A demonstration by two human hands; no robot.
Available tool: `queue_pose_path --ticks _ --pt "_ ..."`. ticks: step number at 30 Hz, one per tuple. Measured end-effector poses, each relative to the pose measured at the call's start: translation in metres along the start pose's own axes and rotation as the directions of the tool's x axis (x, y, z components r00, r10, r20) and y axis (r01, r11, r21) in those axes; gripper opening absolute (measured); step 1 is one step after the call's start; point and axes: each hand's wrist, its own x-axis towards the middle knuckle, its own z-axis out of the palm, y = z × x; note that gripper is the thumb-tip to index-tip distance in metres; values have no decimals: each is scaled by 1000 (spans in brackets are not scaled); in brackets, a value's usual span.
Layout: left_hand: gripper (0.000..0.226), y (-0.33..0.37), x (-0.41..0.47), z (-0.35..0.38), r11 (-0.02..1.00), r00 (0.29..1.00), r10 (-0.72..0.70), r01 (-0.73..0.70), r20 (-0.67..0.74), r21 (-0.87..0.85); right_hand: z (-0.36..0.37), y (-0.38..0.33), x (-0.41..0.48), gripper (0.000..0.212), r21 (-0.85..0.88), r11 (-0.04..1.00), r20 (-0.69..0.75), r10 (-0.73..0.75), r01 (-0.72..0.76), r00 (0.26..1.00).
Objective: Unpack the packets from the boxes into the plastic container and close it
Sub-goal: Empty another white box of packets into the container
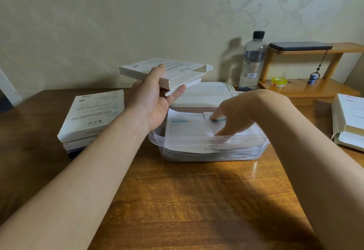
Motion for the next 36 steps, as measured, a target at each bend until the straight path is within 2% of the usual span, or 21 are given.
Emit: queue_pose_path --ticks 7,11,14,20,26,36 --pt "32 -1 1 -1 1000 1000 2 -2 4 14 -4 6 -5 96 -21 999 -20 35 -36 999" --pt "32 -1 1 -1 1000 1000 0 0 7 17 -2 3 -2 109 -39 998 34 40 -39 999" --pt "32 0 0 -1 1000 1000 0 0 11 16 0 3 1 105 -45 998 62 36 -33 997" --pt "30 -1 1 0 1000 1000 1 -1 -1 15 3 3 8 116 -72 996 91 58 -51 994" --pt "28 0 0 -1 1000 1000 4 -4 4 17 4 3 9 115 -56 997 108 62 -56 992" --pt "28 -1 0 -1 1000 1000 2 -2 7 24 -1 3 4 113 -73 995 64 67 -62 996"
